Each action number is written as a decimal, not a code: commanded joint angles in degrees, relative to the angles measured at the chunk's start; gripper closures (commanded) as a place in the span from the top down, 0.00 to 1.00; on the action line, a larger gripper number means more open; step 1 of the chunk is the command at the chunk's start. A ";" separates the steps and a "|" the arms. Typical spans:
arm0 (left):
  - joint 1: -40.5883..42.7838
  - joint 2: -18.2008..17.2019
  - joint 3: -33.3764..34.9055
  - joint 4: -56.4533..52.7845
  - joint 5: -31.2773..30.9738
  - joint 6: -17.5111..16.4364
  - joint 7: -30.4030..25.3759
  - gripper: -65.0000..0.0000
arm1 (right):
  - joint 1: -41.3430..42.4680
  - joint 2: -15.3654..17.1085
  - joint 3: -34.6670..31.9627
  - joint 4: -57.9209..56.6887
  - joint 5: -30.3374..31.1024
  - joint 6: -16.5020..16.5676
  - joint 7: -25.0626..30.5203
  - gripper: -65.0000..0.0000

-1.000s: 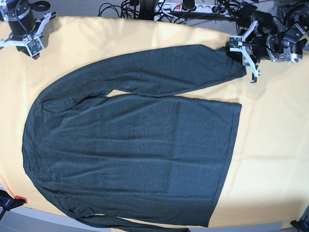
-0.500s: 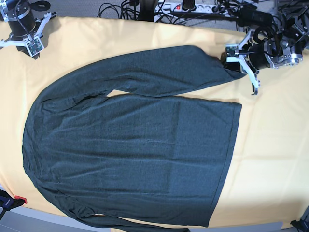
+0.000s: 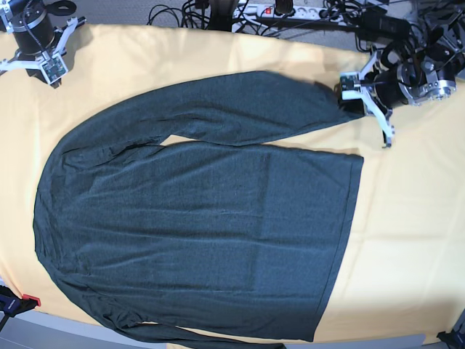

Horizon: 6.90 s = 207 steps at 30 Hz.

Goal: Fold the T-shirt properly

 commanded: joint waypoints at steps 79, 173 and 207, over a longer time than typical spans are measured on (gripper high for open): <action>-18.86 -1.11 -0.55 2.12 -8.87 7.91 -3.17 0.00 | 54.90 1.86 0.42 -54.90 29.29 1.03 -5.35 0.00; -61.48 32.70 10.03 -54.47 -23.39 -5.60 -4.02 0.58 | 54.84 12.22 -0.33 -54.84 33.05 20.25 -6.32 0.55; -60.39 28.24 10.03 -53.64 -29.79 -14.32 3.26 0.55 | 54.62 21.42 -29.11 -51.71 -6.78 11.47 13.55 0.53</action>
